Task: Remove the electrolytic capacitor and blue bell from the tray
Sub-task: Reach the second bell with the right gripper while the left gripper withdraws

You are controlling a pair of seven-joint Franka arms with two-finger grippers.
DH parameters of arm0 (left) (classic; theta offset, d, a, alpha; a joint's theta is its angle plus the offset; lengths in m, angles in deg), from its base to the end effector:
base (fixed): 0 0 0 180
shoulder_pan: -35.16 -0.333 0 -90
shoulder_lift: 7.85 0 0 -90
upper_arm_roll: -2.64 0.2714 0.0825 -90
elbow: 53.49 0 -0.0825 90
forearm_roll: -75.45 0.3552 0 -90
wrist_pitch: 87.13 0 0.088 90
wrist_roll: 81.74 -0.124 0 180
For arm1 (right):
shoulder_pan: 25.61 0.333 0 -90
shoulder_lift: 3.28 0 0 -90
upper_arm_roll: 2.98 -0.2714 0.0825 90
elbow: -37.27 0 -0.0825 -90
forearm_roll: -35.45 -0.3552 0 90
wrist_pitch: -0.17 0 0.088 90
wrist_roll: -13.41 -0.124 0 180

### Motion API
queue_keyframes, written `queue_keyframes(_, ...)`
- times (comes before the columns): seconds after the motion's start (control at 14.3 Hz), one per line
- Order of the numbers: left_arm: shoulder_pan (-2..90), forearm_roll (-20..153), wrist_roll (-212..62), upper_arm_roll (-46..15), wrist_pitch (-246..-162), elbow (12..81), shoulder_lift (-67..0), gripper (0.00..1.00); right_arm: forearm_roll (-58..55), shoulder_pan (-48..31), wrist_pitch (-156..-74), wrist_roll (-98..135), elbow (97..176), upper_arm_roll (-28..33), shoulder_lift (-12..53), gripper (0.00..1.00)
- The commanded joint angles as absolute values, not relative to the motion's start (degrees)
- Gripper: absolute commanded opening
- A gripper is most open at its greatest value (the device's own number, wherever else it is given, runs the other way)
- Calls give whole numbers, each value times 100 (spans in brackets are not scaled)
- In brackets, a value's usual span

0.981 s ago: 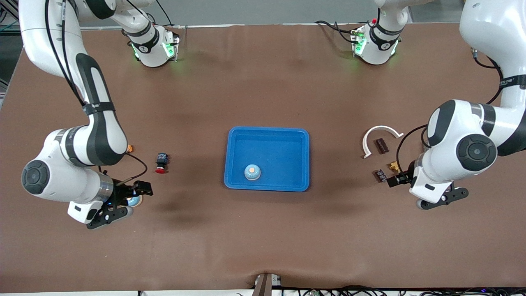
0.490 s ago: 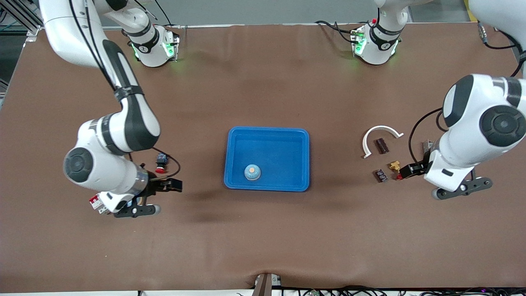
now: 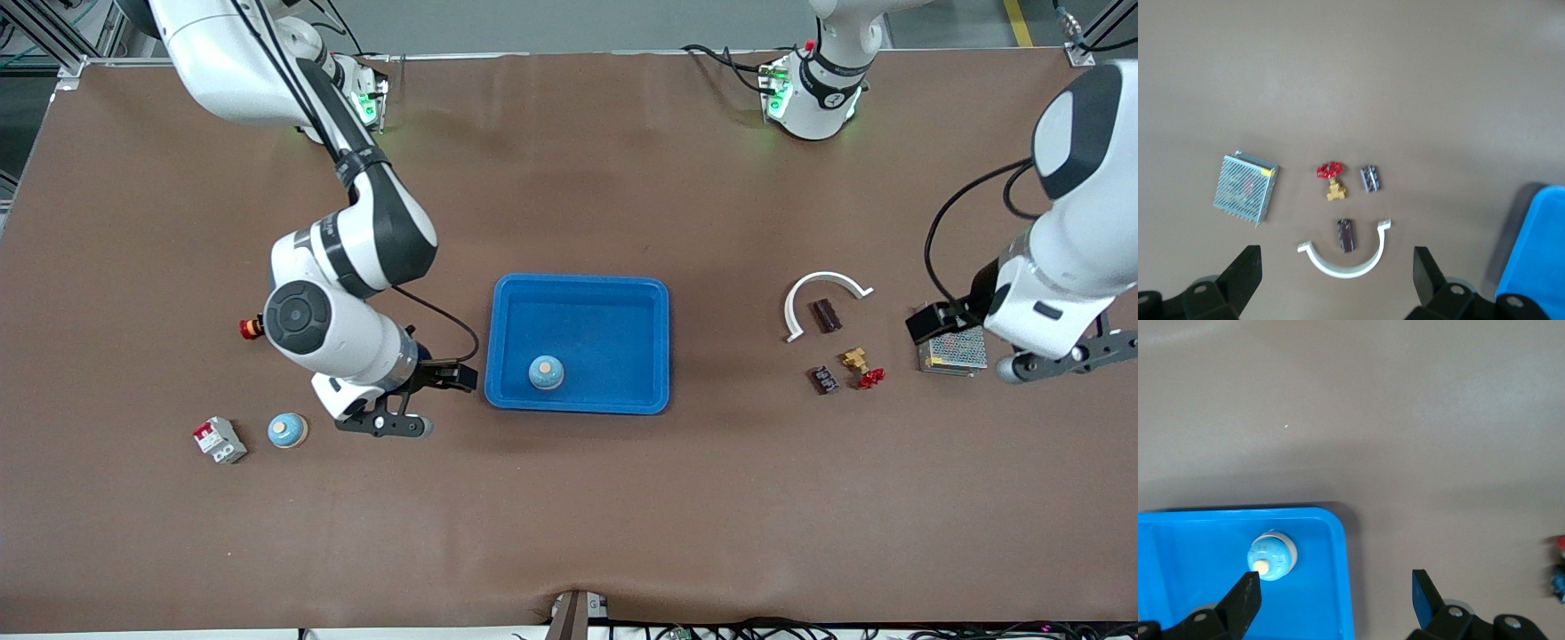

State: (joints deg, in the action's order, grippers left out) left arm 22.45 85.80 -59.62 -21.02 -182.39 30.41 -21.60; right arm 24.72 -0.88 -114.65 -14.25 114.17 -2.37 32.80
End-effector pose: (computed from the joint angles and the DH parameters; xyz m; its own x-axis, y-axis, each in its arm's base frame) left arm 0.5845 -0.0698 0.4946 0.9828 0.1844 0.0112 0.1847 -0.9790 -0.0860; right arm 0.6127 0.2912 0.3211 0.9899 -0.1308 -0.0538 -0.1378 -0.9777 -0.1584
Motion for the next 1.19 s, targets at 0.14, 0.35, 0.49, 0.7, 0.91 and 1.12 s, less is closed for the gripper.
queue_keyframes(0.14, 2163, 8196, -6249, -2136, -17855, 3106, -1613, 100, 2508, 400, -11865, -2323, 11408, -157, 3310, 100)
queue_keyframes(0.35, 2241, 8134, -6635, -1961, -17661, 3149, -1314, 100, 2674, 681, -12146, -2806, 11408, -157, 3459, 100)
queue_keyframes(0.49, 2512, 8125, -6950, -1654, -17398, 3150, -1182, 100, 2832, 814, -12331, -3044, 11408, -157, 3547, 100)
queue_keyframes(0.7, 3058, 8046, -7304, -977, -17361, 3228, -980, 100, 2895, 989, -12524, -3282, 11417, -157, 3696, 100)
queue_keyframes(0.91, 3085, 7757, -7462, -739, -17361, 3597, -663, 100, 3078, 1183, -12840, -3527, 11443, -148, 3881, 100)
queue_keyframes(1.12, 3112, 7730, -7497, -694, -17361, 3730, -461, 100, 3684, 1297, -12876, -3906, 11444, -148, 4092, 100)
